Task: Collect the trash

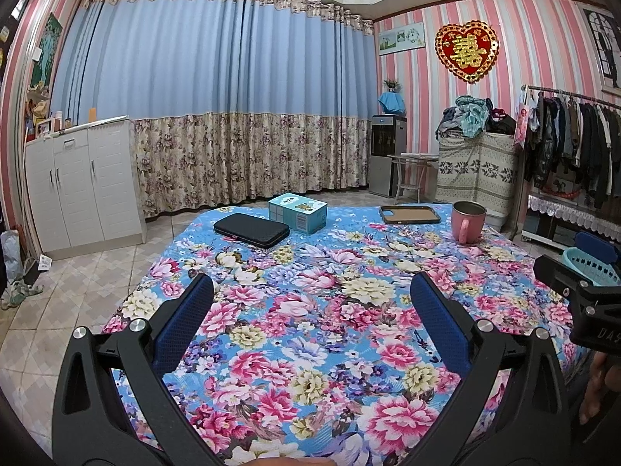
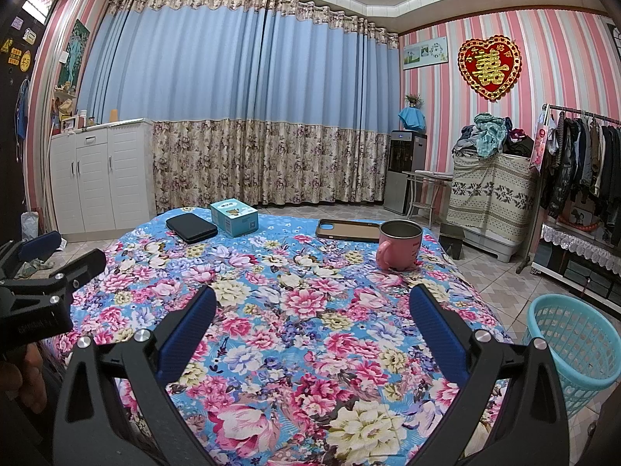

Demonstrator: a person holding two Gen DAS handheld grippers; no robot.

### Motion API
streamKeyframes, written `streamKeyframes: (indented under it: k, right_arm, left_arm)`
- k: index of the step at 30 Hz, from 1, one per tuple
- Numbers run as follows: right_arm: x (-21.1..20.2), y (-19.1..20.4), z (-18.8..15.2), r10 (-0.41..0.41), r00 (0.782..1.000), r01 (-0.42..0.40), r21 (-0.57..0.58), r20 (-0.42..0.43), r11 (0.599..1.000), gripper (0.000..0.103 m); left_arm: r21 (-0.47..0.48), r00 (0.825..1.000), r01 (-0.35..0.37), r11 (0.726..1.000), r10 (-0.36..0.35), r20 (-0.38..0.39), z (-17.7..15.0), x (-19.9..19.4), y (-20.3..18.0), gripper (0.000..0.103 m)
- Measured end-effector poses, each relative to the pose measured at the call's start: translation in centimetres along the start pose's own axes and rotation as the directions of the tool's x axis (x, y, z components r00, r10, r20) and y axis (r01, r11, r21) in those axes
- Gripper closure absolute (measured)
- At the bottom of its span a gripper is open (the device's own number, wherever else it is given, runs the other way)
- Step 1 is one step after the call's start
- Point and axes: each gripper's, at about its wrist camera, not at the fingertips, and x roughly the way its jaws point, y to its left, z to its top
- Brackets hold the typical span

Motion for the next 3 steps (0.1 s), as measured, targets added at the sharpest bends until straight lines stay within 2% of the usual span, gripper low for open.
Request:
streamKeyframes:
  k: [3]
  right_arm:
    - [0.00, -0.01, 0.01, 0.000, 1.000, 0.000, 0.001, 0.001, 1.000, 0.006]
  left_arm:
    - [-0.008, 1.000, -0.002, 1.000, 0.002, -0.001, 0.01, -0.09, 0.04, 0.005]
